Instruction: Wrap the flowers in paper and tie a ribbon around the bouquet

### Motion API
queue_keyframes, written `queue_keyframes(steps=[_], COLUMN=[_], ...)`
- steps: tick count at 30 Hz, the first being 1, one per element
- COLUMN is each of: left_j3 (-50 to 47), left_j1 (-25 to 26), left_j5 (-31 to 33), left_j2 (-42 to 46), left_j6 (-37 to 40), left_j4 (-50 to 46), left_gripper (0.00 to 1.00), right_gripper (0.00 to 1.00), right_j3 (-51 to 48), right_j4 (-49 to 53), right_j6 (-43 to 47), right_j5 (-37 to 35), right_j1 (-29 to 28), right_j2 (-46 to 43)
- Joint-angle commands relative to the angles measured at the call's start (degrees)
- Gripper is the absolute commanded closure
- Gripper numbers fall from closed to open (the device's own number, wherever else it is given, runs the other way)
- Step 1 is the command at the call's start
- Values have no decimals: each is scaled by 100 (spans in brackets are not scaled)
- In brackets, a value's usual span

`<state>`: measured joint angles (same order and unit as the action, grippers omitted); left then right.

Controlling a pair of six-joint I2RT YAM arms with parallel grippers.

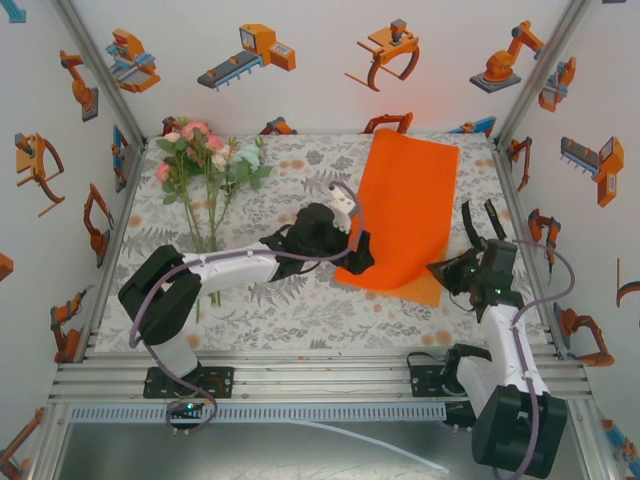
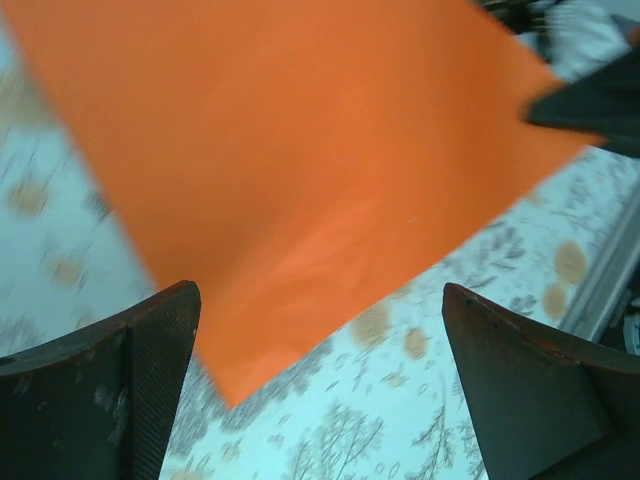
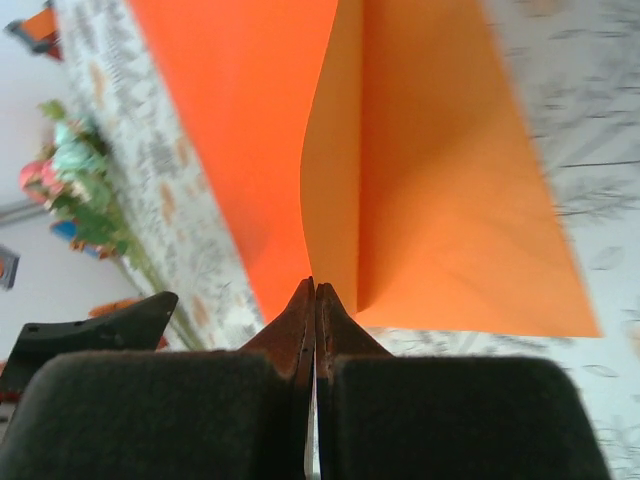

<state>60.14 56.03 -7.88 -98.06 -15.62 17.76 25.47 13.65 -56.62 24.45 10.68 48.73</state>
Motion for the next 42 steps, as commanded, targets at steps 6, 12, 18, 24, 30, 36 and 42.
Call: queue_keyframes(steps=[6,12,18,24,30,36,42], left_j3=[100,564,902,1070,716,589,482], left_j1=[1030,1165,1165,1022,722,653,642], left_j5=[-86,906,1393,1841,1950,1909,1811], left_j2=[-682,-1335,-1740,-1366,-837,-544,-382], left_j6=[2347,2108,1778,574,-703,-1220,-1361], left_j4=[1889,2258,2302,1260,1045,1136,1327], left_gripper=[7,14,39,100,100,100,100], right_gripper=[100,100,100,56,52,97,100], right_j3=[853,1048,1158,1838,2191,1217,497], right_j4=[212,290,317,1217,1944,978,-350], right_j6=[-651,-734,-789,-43,696,731,723], right_j5=[-206,-265,-195,-785,-2339,-1788,-1040], right_j1=[-730,-1038,-1077,-910,-838,-839,-958], right_j2=[-55,-55,-44,-196,-582,-439,814])
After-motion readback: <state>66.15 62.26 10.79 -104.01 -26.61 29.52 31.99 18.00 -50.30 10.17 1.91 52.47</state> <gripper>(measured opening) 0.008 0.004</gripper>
